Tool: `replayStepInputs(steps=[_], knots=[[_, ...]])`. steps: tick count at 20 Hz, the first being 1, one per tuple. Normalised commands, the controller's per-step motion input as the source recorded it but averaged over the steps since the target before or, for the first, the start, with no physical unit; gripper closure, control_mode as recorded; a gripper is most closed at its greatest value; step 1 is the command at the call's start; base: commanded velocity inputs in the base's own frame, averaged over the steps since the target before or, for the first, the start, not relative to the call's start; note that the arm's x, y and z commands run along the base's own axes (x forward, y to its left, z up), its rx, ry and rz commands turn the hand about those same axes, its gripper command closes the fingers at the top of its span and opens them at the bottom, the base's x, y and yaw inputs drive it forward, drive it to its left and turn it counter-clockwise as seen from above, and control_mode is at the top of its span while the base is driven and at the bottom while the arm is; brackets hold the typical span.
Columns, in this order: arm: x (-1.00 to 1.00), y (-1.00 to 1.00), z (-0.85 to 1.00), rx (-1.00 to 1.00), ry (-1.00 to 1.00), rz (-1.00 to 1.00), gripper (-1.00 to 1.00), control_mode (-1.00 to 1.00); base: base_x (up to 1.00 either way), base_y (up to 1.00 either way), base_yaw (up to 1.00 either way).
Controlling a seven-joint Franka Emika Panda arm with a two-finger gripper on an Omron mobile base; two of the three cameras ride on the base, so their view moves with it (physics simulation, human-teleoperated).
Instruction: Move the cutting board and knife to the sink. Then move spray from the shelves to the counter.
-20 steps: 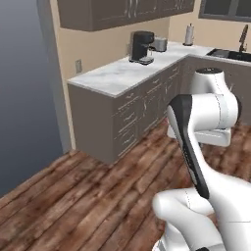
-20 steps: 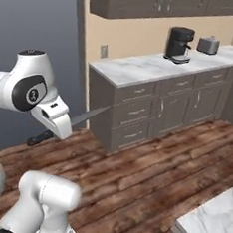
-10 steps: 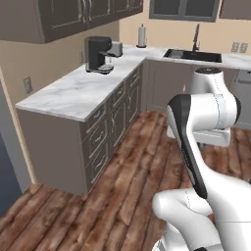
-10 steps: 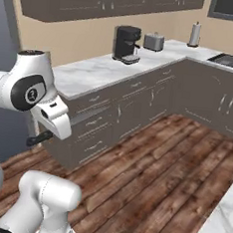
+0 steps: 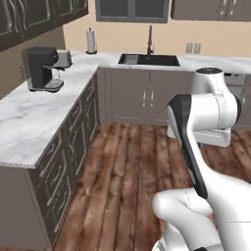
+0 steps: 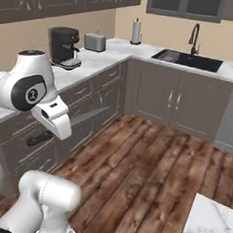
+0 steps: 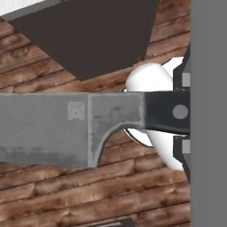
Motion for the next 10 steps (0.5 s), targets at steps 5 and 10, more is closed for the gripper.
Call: replayStepInputs(steps=[5, 10], knots=[[0.0, 0.0, 0.0, 0.0, 0.0, 0.0, 1.0, 1.0, 1.0, 0.0, -0.44], [0.0, 0.0, 0.0, 0.0, 0.0, 0.0, 1.0, 1.0, 1.0, 0.0, -0.42]])
